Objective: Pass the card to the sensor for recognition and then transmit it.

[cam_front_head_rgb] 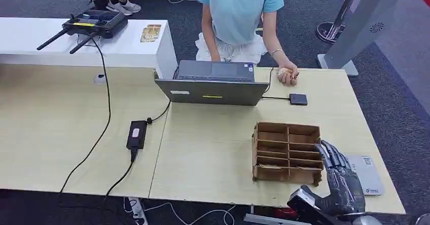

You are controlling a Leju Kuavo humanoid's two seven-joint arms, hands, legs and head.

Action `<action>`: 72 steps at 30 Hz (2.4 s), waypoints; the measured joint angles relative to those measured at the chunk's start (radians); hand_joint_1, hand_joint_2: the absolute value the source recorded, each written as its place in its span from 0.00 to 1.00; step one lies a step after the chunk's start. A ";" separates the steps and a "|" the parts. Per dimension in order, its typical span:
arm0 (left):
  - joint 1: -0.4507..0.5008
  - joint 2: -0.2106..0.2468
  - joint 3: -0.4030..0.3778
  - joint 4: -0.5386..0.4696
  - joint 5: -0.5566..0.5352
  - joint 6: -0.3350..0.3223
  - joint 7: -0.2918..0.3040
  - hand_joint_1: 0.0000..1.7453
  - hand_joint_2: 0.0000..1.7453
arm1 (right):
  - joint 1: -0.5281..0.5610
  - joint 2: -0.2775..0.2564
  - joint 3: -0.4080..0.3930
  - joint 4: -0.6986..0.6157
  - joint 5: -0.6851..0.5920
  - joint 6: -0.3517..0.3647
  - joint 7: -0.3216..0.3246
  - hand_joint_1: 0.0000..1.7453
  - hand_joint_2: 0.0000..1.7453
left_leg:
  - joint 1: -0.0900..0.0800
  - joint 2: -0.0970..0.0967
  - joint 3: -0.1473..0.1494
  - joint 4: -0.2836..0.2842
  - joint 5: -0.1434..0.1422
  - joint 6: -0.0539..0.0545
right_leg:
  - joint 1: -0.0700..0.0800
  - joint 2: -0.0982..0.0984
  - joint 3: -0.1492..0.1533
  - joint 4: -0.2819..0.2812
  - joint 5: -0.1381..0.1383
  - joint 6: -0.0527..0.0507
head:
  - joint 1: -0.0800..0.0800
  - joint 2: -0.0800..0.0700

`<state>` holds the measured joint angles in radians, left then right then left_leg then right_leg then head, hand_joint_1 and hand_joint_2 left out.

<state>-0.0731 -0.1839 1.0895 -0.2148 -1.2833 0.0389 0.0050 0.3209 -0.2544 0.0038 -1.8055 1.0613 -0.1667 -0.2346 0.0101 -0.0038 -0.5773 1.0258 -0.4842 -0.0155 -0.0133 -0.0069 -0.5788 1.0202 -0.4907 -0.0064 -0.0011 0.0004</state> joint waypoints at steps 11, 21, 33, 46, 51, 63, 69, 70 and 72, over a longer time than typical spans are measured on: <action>0.000 0.000 0.000 0.000 -0.017 0.000 0.000 0.00 0.00 | -0.026 0.020 0.013 0.037 0.132 -0.064 0.047 0.00 1.00 | 0.000 0.000 0.000 0.000 0.000 0.000 | 0.000 0.000 0.000 0.000 0.000 0.000 | 0.000 0.000; 0.000 0.000 0.000 0.000 -0.030 0.002 0.000 0.00 0.00 | -0.051 0.030 0.037 0.072 0.232 -0.088 0.090 0.01 1.00 | 0.000 0.000 0.000 0.000 0.000 0.000 | 0.000 0.000 0.000 0.000 0.000 0.000 | 0.000 0.000; 0.000 0.000 0.000 0.000 -0.033 0.002 0.000 0.00 0.00 | -0.061 0.033 0.050 0.100 0.247 -0.100 0.108 0.40 1.00 | 0.000 0.000 0.000 0.000 0.000 0.000 | 0.000 0.000 0.000 0.000 0.000 0.000 | 0.000 0.000; 0.000 0.000 0.000 0.000 -0.034 0.002 0.000 0.00 0.00 | -0.060 0.033 0.053 0.101 0.247 -0.098 0.115 0.32 1.00 | 0.000 0.000 0.000 0.000 0.000 0.000 | 0.000 0.000 0.000 0.000 0.000 0.000 | 0.000 0.000; 0.000 0.000 0.000 0.000 -0.035 0.002 0.000 0.00 0.00 | -0.060 0.033 0.054 0.101 0.247 -0.094 0.118 0.31 1.00 | 0.000 0.000 0.000 0.000 0.000 0.000 | 0.000 0.000 0.000 0.000 0.000 0.000 | 0.000 0.000; 0.000 0.000 0.000 0.000 -0.039 0.002 0.000 0.00 0.00 | -0.060 0.033 0.060 0.108 0.244 -0.083 0.125 0.26 1.00 | 0.000 0.000 0.000 0.000 0.000 0.000 | 0.000 0.000 0.000 0.000 0.000 0.000 | 0.000 0.000; 0.000 0.000 0.000 0.000 -0.044 0.003 0.000 0.00 0.00 | -0.061 0.033 0.064 0.122 0.260 -0.082 0.134 0.47 1.00 | 0.000 0.000 0.000 0.000 0.000 0.000 | 0.000 0.000 0.000 0.000 0.000 0.000 | 0.000 0.000; 0.000 0.000 0.000 0.000 -0.045 0.003 0.000 0.00 0.00 | -0.061 0.033 0.066 0.124 0.264 -0.083 0.136 0.47 1.00 | 0.000 0.000 0.000 0.000 0.000 0.000 | 0.000 0.000 0.000 0.000 0.000 0.000 | 0.000 0.000; -0.001 0.000 0.000 0.000 -0.045 0.003 0.000 0.00 0.00 | -0.062 0.033 0.071 0.130 0.267 -0.083 0.139 0.44 1.00 | 0.000 0.000 0.000 0.000 0.000 0.000 | 0.000 0.000 0.000 0.000 0.000 0.000 | 0.000 0.000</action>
<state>-0.0737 -0.1835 1.0895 -0.2148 -1.3283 0.0416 0.0050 0.2587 -0.2216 0.0751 -1.6758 1.3279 -0.2499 -0.0954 0.0101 -0.0038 -0.5774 1.0258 -0.4842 -0.0155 -0.0133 -0.0070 -0.5787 1.0202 -0.4907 -0.0065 -0.0008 0.0004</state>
